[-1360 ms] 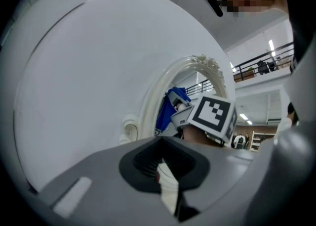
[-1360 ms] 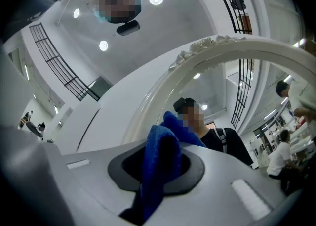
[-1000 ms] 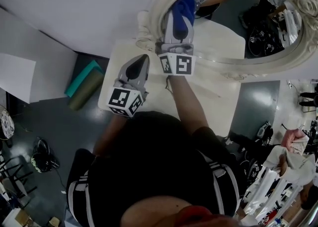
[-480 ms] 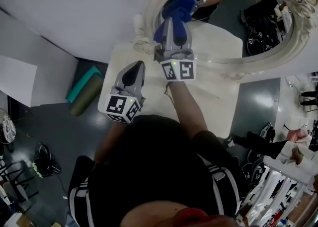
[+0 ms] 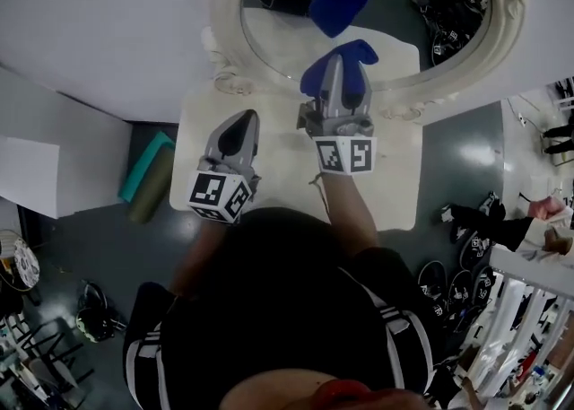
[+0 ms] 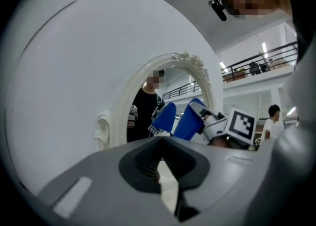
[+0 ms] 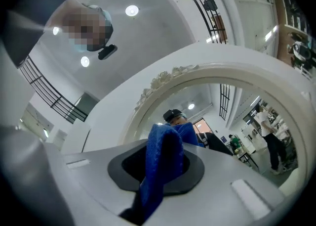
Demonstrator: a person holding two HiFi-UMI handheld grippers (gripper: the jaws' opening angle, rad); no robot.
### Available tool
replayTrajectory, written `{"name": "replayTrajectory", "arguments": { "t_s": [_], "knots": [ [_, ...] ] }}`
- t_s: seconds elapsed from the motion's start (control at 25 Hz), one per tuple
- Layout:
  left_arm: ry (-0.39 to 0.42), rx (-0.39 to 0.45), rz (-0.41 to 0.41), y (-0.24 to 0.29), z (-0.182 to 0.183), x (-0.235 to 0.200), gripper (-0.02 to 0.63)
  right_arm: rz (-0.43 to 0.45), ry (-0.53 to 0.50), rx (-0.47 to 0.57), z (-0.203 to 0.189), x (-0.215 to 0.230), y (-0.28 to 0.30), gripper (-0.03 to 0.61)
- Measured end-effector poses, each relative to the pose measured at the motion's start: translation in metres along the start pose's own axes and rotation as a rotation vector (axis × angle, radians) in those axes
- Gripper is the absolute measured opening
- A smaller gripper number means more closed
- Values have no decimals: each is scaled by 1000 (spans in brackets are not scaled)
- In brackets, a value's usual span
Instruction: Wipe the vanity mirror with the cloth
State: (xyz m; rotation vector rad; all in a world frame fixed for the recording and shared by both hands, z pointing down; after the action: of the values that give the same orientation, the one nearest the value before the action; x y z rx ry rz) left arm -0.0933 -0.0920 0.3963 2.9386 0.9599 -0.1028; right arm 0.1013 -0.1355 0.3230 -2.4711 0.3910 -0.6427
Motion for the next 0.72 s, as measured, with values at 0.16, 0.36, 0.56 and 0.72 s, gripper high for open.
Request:
{"name": "replayTrajectory", "arguments": {
  "t_s": [0.16, 0.36, 0.56, 0.72],
  "knots": [
    [9, 1, -44, 14, 2, 19, 9, -85, -42, 9, 22, 34, -30, 41],
    [13, 9, -86, 35, 4, 42, 9, -198, -100, 9, 44, 84, -68, 41],
    [32, 21, -105, 54, 10, 57, 9, -292, -149, 14, 60, 126, -92, 41],
    [41, 20, -119, 67, 10, 68, 9, -349, -168, 21, 66, 156, -103, 41]
  ]
}}
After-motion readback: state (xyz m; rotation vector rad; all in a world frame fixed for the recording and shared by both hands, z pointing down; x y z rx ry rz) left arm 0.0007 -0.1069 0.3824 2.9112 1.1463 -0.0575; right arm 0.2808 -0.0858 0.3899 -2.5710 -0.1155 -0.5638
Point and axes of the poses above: the fingertips, and each gripper's own axes: y forward along the fingers, x to its right, z out of its top, the point moved 5 cm from there along -y, backward along the fingers, and after that the axes turned 10 degrees about y, right-handed, at the moved point
